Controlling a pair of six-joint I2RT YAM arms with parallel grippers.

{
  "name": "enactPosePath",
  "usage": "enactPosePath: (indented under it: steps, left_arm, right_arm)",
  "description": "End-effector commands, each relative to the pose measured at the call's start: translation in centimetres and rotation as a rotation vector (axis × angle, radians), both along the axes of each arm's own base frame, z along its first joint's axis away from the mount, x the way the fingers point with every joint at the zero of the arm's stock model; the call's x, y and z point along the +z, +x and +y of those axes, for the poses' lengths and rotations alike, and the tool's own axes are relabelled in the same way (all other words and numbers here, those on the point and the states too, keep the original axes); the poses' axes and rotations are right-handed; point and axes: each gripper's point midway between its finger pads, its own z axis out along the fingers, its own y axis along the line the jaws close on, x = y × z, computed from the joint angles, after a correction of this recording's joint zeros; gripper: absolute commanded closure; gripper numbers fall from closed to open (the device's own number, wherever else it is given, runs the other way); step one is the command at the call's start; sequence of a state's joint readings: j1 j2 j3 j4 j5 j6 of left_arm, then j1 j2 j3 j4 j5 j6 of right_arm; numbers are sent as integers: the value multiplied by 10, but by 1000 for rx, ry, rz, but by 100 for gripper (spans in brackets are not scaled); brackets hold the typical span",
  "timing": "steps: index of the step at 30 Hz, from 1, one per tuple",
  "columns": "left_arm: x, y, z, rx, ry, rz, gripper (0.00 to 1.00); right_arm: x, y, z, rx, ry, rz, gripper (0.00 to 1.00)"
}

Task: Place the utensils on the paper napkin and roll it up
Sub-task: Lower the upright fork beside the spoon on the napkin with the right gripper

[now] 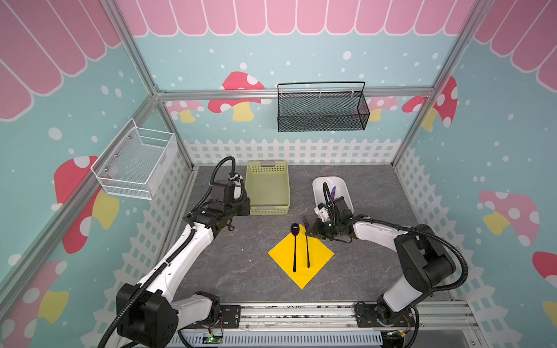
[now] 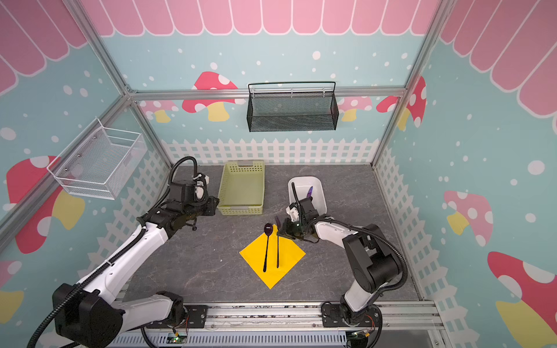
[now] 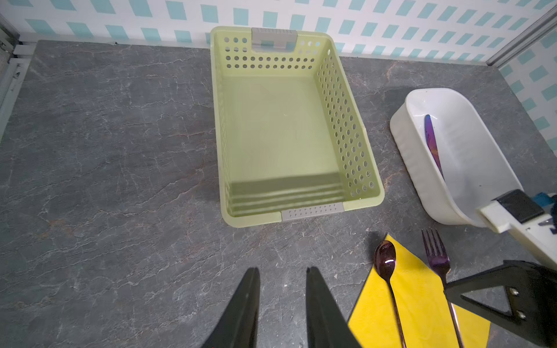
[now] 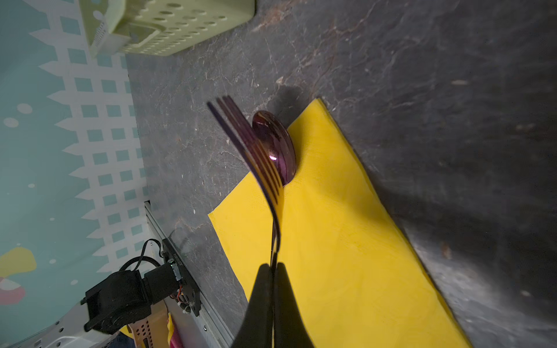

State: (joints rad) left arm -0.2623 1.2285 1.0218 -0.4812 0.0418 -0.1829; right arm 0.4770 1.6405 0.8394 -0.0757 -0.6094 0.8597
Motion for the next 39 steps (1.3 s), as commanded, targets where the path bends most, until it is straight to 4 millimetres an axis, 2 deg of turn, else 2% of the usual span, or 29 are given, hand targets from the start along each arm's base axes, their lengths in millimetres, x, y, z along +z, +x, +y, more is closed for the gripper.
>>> enactPosePath:
  steps: [1,24,35,39]
  left_arm:
    - [8,4,0,-1,-10,-17,71]
    - [6,5,0,1,-6,-12,71]
    - [6,5,1,2,-2,-13,71]
    - [6,5,1,4,-1,-12,71]
  right_arm:
    - [-1,3,13,-23,73,4,100]
    - [-35,-5,16,-58,82,109,100]
    - [-42,-6,16,-64,78,125,100]
    - [-37,-5,15,-73,75,114,100]
